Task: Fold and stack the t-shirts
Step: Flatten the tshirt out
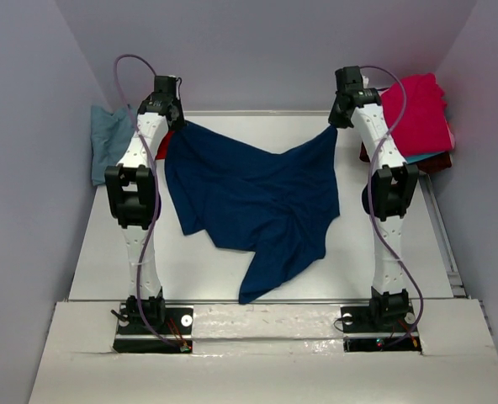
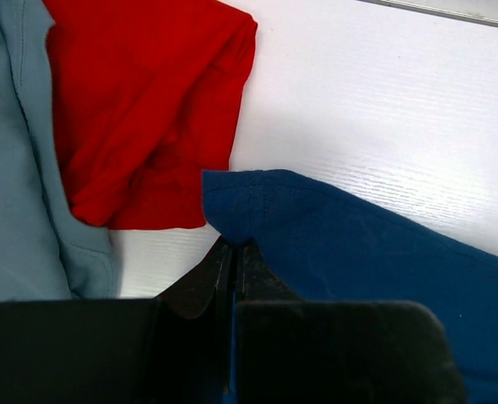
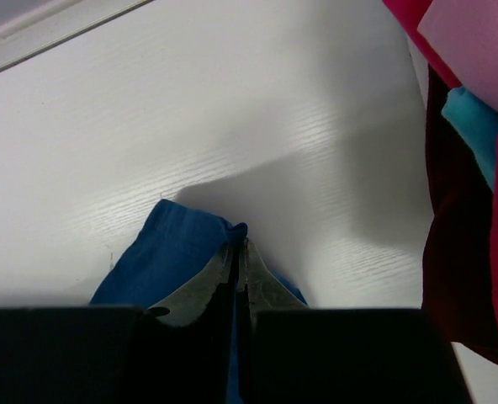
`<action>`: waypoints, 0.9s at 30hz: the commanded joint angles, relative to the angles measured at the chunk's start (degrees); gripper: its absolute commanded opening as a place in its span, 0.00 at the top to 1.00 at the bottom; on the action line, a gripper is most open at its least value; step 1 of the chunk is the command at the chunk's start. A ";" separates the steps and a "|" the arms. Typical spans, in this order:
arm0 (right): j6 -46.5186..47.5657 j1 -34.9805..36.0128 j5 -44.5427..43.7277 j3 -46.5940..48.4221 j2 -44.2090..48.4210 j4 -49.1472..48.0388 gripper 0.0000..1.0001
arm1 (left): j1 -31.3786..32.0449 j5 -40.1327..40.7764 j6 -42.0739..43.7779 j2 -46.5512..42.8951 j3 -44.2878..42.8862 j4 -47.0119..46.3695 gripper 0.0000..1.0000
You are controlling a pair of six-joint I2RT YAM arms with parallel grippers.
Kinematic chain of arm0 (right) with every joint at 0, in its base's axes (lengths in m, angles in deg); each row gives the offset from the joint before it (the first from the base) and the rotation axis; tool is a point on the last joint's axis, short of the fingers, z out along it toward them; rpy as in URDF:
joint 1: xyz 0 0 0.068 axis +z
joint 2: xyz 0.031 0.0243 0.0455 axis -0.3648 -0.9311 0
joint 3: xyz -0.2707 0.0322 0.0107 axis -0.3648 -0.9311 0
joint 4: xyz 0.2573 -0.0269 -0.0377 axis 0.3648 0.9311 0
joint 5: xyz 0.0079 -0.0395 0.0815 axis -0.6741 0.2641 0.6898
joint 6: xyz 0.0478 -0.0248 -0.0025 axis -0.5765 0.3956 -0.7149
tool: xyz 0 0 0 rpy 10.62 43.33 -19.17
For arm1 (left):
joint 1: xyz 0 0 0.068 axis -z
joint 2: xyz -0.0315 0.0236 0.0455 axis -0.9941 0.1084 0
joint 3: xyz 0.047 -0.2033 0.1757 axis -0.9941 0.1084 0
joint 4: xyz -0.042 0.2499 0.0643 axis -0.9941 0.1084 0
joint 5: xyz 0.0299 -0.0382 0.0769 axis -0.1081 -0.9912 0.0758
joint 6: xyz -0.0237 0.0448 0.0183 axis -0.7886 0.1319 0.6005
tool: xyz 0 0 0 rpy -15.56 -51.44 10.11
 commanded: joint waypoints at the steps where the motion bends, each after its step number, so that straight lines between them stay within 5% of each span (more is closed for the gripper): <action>1: 0.85 -0.43 -3.06 2.25 7.17 -4.59 0.93 | 0.43 2.91 1.11 -4.65 1.14 -2.59 0.94; 16: 0.67 -0.43 0.18 -7.34 16.93 -5.65 0.93 | 2.10 6.43 0.58 -12.21 10.46 -4.27 0.94; 27: 0.68 -0.43 0.45 -9.28 16.41 -5.21 0.93 | 2.63 7.66 0.67 -9.85 6.34 -2.60 0.94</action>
